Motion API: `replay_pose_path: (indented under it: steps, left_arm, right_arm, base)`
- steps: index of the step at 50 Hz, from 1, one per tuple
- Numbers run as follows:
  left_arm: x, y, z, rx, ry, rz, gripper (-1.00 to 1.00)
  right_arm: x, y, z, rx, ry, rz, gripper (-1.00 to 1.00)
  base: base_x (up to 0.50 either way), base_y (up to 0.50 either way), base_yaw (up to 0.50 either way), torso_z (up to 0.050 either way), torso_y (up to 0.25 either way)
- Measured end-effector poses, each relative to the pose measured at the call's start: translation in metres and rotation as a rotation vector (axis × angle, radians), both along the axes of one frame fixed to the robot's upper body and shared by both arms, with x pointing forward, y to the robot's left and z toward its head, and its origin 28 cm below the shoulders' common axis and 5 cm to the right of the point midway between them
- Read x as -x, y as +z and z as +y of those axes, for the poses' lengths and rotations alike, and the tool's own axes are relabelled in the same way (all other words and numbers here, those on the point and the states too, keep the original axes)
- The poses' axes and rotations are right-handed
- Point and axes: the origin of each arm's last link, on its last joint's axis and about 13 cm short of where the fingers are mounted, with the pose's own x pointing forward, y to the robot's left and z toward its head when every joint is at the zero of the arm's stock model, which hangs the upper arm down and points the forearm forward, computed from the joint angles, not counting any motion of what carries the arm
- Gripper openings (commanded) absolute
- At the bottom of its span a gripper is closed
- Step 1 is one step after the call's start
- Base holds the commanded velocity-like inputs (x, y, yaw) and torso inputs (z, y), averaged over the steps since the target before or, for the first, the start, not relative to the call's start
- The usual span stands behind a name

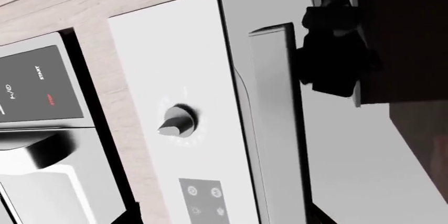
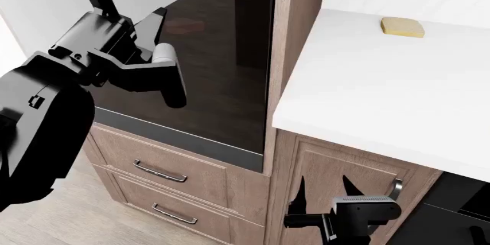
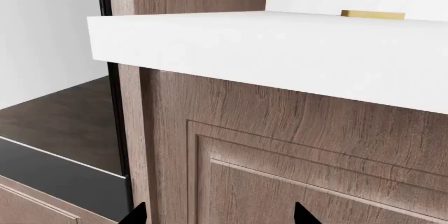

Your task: Open the oven door

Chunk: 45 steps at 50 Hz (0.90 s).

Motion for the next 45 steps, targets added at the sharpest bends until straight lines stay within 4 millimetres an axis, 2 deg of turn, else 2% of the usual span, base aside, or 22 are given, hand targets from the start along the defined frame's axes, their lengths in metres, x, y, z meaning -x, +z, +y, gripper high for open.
replay_pose_path:
  steps: [21,45]
  left_arm:
    - [-0.031,0.006,-0.021,0.008,-0.037,0.007,1.0]
    - [-0.052,0.005,-0.033,0.02,-0.054,0.033,1.0]
  right_arm:
    - [0.0,-0.001,0.0,0.002,0.004,-0.001,1.0]
    - [0.0,-0.001,0.0,0.0,0.005,-0.004,1.0]
  base:
    - [0.0,0.0,0.0,0.0,0.0]
    - [0.0,0.0,0.0,0.0,0.0]
